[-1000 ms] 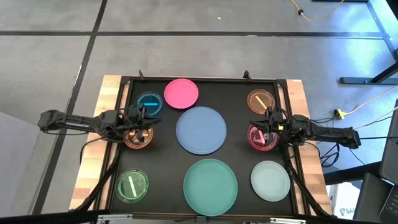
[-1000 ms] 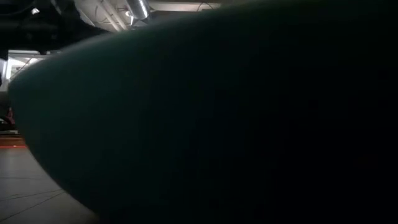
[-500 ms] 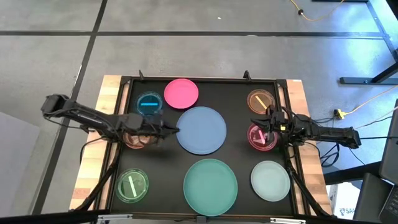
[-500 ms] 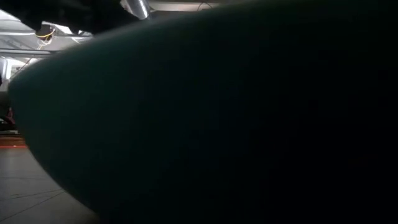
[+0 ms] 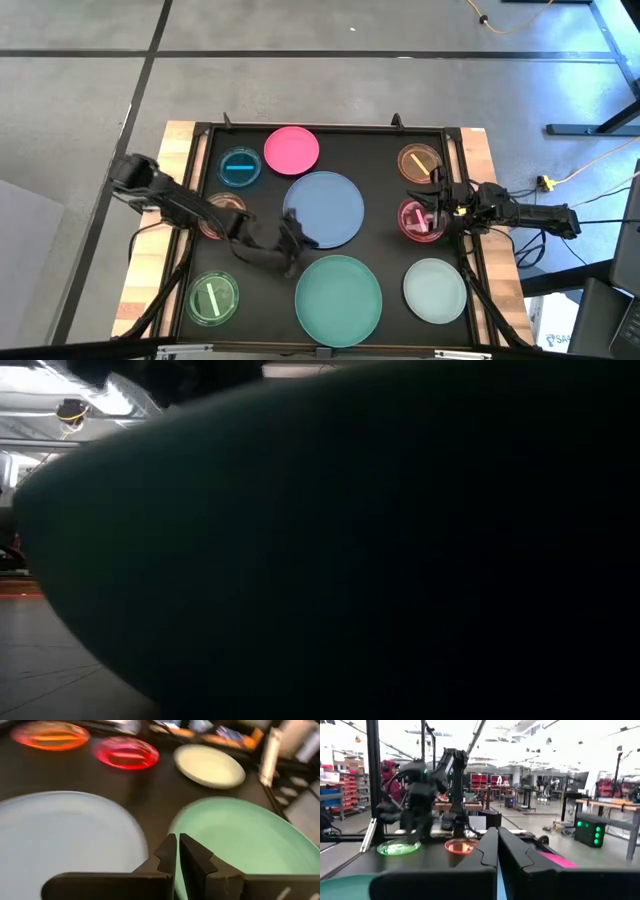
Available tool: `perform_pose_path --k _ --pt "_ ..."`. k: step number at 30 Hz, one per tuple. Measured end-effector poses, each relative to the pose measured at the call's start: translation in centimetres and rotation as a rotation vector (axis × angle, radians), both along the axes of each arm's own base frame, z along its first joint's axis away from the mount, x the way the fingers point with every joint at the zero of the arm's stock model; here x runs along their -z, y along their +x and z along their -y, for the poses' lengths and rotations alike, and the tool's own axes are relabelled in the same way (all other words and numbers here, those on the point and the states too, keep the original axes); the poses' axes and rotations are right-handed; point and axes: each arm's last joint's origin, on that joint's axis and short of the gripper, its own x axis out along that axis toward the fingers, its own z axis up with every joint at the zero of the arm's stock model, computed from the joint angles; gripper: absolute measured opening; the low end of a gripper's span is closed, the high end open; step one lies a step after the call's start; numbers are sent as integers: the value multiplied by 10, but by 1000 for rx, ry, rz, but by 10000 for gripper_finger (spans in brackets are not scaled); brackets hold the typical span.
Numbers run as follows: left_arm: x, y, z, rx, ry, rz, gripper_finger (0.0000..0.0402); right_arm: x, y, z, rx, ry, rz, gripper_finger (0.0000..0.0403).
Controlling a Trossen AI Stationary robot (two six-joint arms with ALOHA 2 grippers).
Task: Stack plastic plates
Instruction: Stack the green plate on top of the blue plate
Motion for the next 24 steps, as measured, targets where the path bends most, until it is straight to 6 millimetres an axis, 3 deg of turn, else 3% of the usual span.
perform_pose_path --k 4,10,15,24 --pt "24 23 19 158 -31 -96 16 -4 -1 -1 -18 -4 3 7" --pt "37 43 16 66 -82 -264 17 -4 -1 0 -5 -3 4 7" --pt "31 45 11 11 -197 -425 50 -4 -1 0 2 -1 5 7" --pt "13 51 8 42 -241 -480 140 0 0 -1 -48 94 -33 7"
